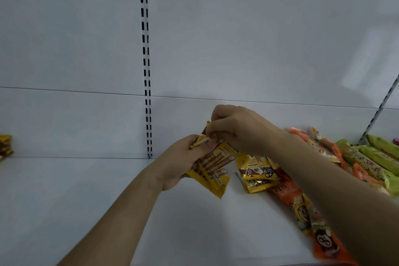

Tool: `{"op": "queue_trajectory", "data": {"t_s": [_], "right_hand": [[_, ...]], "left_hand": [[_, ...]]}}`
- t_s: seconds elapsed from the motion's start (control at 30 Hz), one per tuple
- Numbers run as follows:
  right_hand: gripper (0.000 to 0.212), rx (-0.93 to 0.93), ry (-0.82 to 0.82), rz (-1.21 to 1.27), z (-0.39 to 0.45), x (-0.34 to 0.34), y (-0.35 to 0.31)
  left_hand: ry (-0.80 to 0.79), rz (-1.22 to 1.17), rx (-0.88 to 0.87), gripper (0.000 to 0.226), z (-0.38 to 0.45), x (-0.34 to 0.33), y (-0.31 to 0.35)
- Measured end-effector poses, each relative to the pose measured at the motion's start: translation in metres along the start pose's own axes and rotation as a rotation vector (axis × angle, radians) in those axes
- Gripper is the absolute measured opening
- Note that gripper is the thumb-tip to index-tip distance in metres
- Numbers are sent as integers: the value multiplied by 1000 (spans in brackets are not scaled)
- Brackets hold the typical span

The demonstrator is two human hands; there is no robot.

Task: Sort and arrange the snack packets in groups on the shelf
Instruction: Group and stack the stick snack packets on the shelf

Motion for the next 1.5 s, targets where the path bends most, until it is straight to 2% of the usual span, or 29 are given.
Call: {"op": "queue_trajectory", "data": {"t_s": [0.1, 0.2, 0.23, 0.27, 0.3, 0.4, 0.43, 0.53, 0.57, 0.7, 0.93, 1.07, 1.17, 1.3, 1.43, 1.5], "right_hand": [[27, -61, 205, -95, -4, 6, 5], [24, -297, 440, -130, -26, 22, 31], [23, -393, 464, -149, -38, 25, 44], [23, -493, 417, -182, -51, 21, 58], [25, -577, 302, -222, -63, 12, 72], [31, -660, -129, -236, -91, -29, 91], [37, -646, -235, -219, -97, -40, 90], [76, -529, -516, -192, -99, -65, 76], [82, -469, -577, -220, -98, -70, 70], [75, -298, -715, -371, -97, -85, 64], [39, 51, -588, -512, -78, -86, 52], [29, 119, -538, -532, -68, -77, 55], [26, 179, -424, -458, -66, -65, 56], [24, 126, -214, -303, -63, -32, 61], [9, -12, 29, -154, -59, 5, 65], [8, -109, 34, -108, -63, 3, 70]], "left_hand": [[-11, -72, 22, 40, -1, -1, -4], [79, -137, 14, 32, 3, 6, -6], [125, -159, 16, 31, 5, 10, -8], [171, -186, 25, 30, 6, 14, -11], [208, -217, 35, 29, 7, 17, -14], [244, -306, 65, 29, 7, 18, -19], [245, -317, 67, 30, 7, 16, -20], [242, -287, 51, 34, 7, 13, -21], [246, -268, 46, 34, 7, 13, -22], [266, -248, 63, 30, 4, 12, -27], [279, -238, 78, 26, -1, 13, -25], [314, -233, 61, 26, -6, 18, -23], [361, -235, 43, 24, -8, 26, -21], [416, -246, 23, 23, -11, 33, -17], [465, -259, 9, 24, -14, 35, -19], [492, -262, 11, 24, -15, 33, -22]]}}
Point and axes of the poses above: each hand's wrist, its own z-axis towards the middle knuckle, its own x-axis out of the back of the hand, y = z × x, the point moved 8 cm from there along z, towards the middle knuckle, and after that the axes turned 6 degrees about y, right-handed, at the moved point
